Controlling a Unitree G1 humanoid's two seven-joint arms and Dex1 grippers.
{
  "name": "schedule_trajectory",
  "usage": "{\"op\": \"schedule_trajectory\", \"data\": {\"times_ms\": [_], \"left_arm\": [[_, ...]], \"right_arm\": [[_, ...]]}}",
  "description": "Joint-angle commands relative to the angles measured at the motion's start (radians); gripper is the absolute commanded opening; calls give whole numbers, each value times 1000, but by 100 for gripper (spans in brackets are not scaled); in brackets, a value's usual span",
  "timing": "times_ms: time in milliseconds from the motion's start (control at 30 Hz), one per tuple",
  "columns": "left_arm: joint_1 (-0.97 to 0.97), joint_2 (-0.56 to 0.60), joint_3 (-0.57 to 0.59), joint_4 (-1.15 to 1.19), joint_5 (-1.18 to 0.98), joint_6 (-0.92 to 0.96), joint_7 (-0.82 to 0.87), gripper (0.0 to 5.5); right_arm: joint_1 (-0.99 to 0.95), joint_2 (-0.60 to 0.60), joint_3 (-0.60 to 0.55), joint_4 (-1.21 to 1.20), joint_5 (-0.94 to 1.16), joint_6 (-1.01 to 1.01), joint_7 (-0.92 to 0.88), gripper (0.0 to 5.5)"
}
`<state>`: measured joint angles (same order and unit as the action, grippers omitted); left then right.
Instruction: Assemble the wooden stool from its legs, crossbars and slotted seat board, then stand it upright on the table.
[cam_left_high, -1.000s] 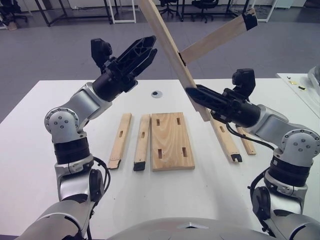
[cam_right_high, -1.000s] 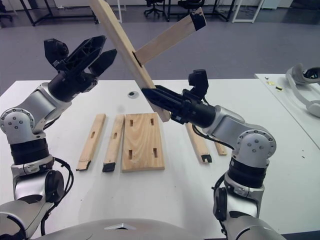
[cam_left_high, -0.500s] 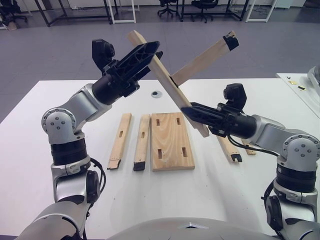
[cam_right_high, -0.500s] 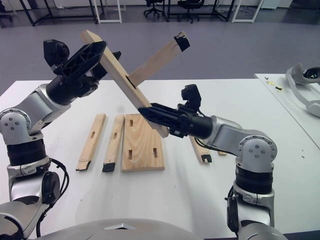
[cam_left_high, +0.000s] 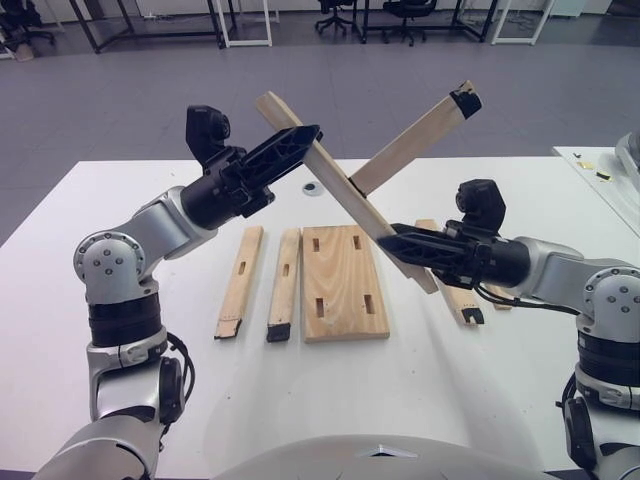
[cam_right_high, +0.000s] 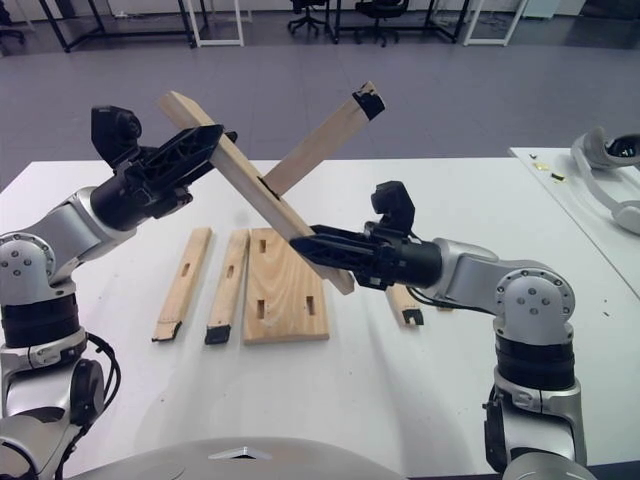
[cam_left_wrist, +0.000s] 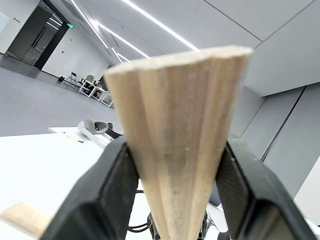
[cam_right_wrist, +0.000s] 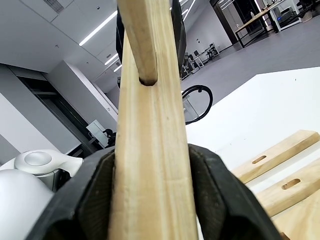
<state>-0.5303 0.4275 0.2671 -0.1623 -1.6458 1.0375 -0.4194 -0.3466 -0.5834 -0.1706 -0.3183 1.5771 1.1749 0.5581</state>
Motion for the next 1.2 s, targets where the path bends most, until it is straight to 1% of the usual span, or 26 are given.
{"op": "schedule_trajectory", "data": {"times_ms": [33, 133, 167, 200, 267, 333, 433, 600, 667, 800, 867, 1000, 1067, 1200], "left_arm": [[10, 14, -22, -34, -19, 10, -17, 209], [19, 16, -24, -37, 6, -7, -13, 209], [21, 12, -21, -35, 21, -23, -4, 209], [16, 7, -15, -22, 34, -41, 5, 209], [6, 7, -4, 4, 78, -72, 13, 209], [10, 39, 5, 26, 137, -78, -10, 209], [37, 95, 7, 35, 213, -65, -78, 209], [121, 211, -38, -17, 386, -85, -262, 206], [132, 237, -51, -26, 471, -133, -324, 206], [138, 236, -70, -31, 609, -243, -397, 206], [166, 241, -98, -50, 689, -307, -442, 206], [257, 276, -142, -72, 847, -519, -658, 206], [276, 291, -141, -59, 879, -572, -730, 206], [283, 304, -136, -51, 894, -606, -804, 206]], "right_arm": [[4, -18, 14, 21, 9, -2, -50, 212], [-2, -13, 15, 46, 21, -17, -101, 212], [-5, -11, 14, 53, 17, -25, -111, 249], [-6, -8, 14, 63, 4, -33, -125, 264], [8, -18, 20, 82, -66, -47, -138, 317], [44, -33, 9, 110, -131, -66, -120, 319], [75, -25, -29, 182, -181, -94, -111, 319], [98, 8, -75, 249, -268, -146, -133, 319], [104, 19, -92, 260, -292, -158, -135, 319], [117, 28, -110, 263, -333, -173, -129, 319], [124, 30, -120, 260, -349, -176, -124, 319], [139, 46, -130, 245, -367, -178, -125, 319], [146, 53, -133, 238, -372, -173, -123, 319], [155, 59, -139, 233, -374, -169, -121, 319]]}}
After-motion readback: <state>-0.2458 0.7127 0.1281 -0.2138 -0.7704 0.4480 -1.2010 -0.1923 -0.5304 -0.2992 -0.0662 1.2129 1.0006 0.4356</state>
